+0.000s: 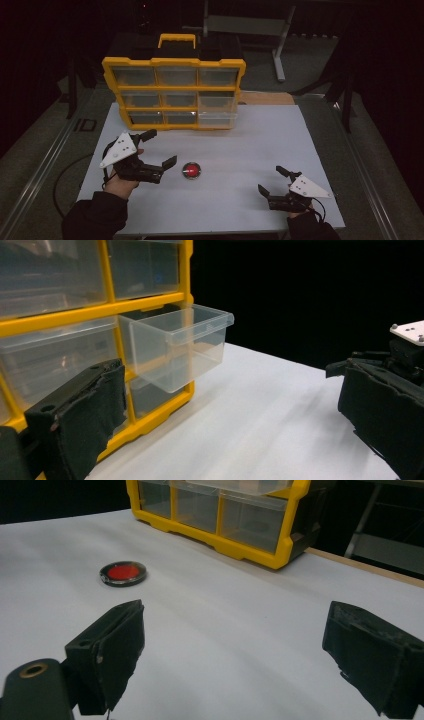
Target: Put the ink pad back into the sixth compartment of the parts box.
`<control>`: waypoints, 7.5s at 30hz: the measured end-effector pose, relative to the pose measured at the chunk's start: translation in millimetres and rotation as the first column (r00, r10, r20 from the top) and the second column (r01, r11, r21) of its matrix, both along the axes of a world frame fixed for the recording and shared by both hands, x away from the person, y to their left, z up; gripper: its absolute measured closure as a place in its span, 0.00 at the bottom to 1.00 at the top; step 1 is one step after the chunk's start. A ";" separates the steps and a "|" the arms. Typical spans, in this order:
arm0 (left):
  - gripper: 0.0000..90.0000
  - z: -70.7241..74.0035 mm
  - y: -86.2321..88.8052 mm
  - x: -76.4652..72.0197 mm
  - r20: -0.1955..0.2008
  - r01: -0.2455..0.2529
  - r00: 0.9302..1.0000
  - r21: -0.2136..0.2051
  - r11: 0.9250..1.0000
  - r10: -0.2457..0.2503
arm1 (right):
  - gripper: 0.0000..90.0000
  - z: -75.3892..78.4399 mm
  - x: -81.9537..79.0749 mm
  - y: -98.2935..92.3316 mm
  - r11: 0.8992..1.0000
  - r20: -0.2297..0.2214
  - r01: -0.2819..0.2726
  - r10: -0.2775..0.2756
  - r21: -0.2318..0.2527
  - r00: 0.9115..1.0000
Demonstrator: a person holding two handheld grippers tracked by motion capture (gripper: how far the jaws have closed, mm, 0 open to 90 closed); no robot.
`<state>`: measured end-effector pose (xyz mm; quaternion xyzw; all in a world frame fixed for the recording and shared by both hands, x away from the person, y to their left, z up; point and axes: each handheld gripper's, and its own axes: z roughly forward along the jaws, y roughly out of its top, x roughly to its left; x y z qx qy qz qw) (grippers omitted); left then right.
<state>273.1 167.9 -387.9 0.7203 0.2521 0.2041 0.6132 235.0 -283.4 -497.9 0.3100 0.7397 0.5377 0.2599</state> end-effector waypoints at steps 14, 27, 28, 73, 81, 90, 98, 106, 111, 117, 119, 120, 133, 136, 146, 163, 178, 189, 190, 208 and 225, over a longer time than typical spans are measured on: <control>0.00 -7.9 -31.3 17.9 -0.032 0.065 0.997 0.026 0.998 -0.064 | 0.11 -1.3 0.7 0.6 1.000 -0.003 -0.010 0.010 -0.011 1.000; 0.00 -45.0 -48.4 35.7 -0.146 0.097 0.986 0.103 0.990 -0.082 | 0.11 -2.8 1.1 3.6 0.999 -0.015 -0.028 0.028 -0.020 0.999; 0.00 -48.1 -48.9 37.0 -0.155 0.100 0.984 0.105 0.989 -0.083 | 0.11 -3.0 1.2 3.6 0.999 -0.016 -0.030 0.030 -0.020 0.999; 0.18 -129.4 -72.9 63.6 -0.404 0.207 0.915 0.486 0.849 0.009 | 0.11 -5.3 1.6 4.2 0.999 -0.024 -0.043 0.042 -0.033 0.999; 0.23 -130.1 -78.8 65.0 -0.400 0.213 0.916 0.539 0.815 0.024 | 0.11 -5.2 1.4 3.8 0.999 -0.024 -0.039 0.039 -0.031 0.999; 0.33 -127.9 -80.6 67.4 -0.423 0.211 0.905 0.543 0.813 0.048 | 0.11 -5.1 1.2 3.9 0.999 -0.025 -0.041 0.041 -0.032 0.999; 0.34 -125.4 -82.9 68.6 -0.430 0.219 0.901 0.559 0.800 0.053 | 0.11 -5.1 1.1 4.0 0.999 -0.024 -0.042 0.041 -0.032 0.999; 0.34 -113.6 -83.3 65.3 -0.433 0.245 0.901 0.551 0.798 0.023 | 0.11 -5.1 1.4 3.4 0.999 -0.022 -0.040 0.039 -0.031 0.999; 0.34 -100.0 -82.1 61.7 -0.414 0.249 0.910 0.565 0.787 0.009 | 0.11 -5.2 1.2 4.0 0.999 -0.025 -0.041 0.041 -0.031 0.999; 0.34 -81.9 -80.7 58.2 -0.409 0.267 0.912 0.570 0.777 -0.014 | 0.11 -5.3 1.3 3.9 0.999 -0.026 -0.039 0.038 -0.029 0.999; 0.34 -76.2 -80.5 56.8 -0.408 0.273 0.913 0.565 0.778 -0.024 | 0.11 -5.3 1.2 3.9 0.999 -0.026 -0.038 0.038 -0.030 0.999; 0.34 -73.5 -80.7 56.2 -0.407 0.277 0.913 0.566 0.776 -0.028 | 0.11 -5.3 1.3 3.9 0.999 -0.026 -0.039 0.038 -0.030 0.999; 0.34 -32.7 -84.3 54.9 -0.402 0.315 0.913 0.576 0.754 -0.074 | 0.11 -4.0 1.6 2.3 0.999 -0.018 -0.030 0.029 -0.026 0.999; 0.34 -23.8 -85.8 55.1 -0.393 0.320 0.916 0.588 0.743 -0.083 | 0.11 -4.2 1.8 1.7 0.999 -0.018 -0.030 0.029 -0.025 0.999; 0.34 4.5 -88.1 60.5 -0.391 0.340 0.913 0.577 0.743 -0.115 | 0.11 -4.6 1.9 2.0 0.999 -0.021 -0.028 0.027 -0.024 0.999; 0.34 57.3 -100.6 68.7 -0.335 0.327 0.931 0.594 0.735 -0.144 | 0.11 -4.6 1.6 2.4 0.999 -0.020 -0.026 0.025 -0.022 0.999; 0.34 93.2 -107.9 93.3 -0.305 0.322 0.937 0.564 0.761 -0.171 | 0.11 -3.4 1.3 0.9 0.999 -0.012 -0.026 0.026 -0.025 1.000; 0.34 112.6 -116.0 110.9 -0.287 0.295 0.945 0.544 0.785 -0.156 | 0.11 -3.2 1.0 1.0 1.000 -0.011 -0.023 0.023 -0.020 1.000; 0.34 113.5 -116.5 113.1 -0.290 0.296 0.944 0.541 0.788 -0.155 | 0.11 -3.3 1.1 0.9 0.999 -0.012 -0.026 0.025 -0.020 1.000; 0.34 107.9 -126.2 156.0 -0.320 0.247 0.943 0.472 0.846 -0.097 | 0.11 -3.1 1.0 -0.5 0.999 -0.012 -0.027 0.027 -0.019 1.000; 0.34 77.2 -136.4 182.1 -0.356 0.174 0.934 0.436 0.883 -0.008 | 0.11 -2.5 1.3 -2.4 1.000 -0.006 -0.024 0.024 -0.011 1.000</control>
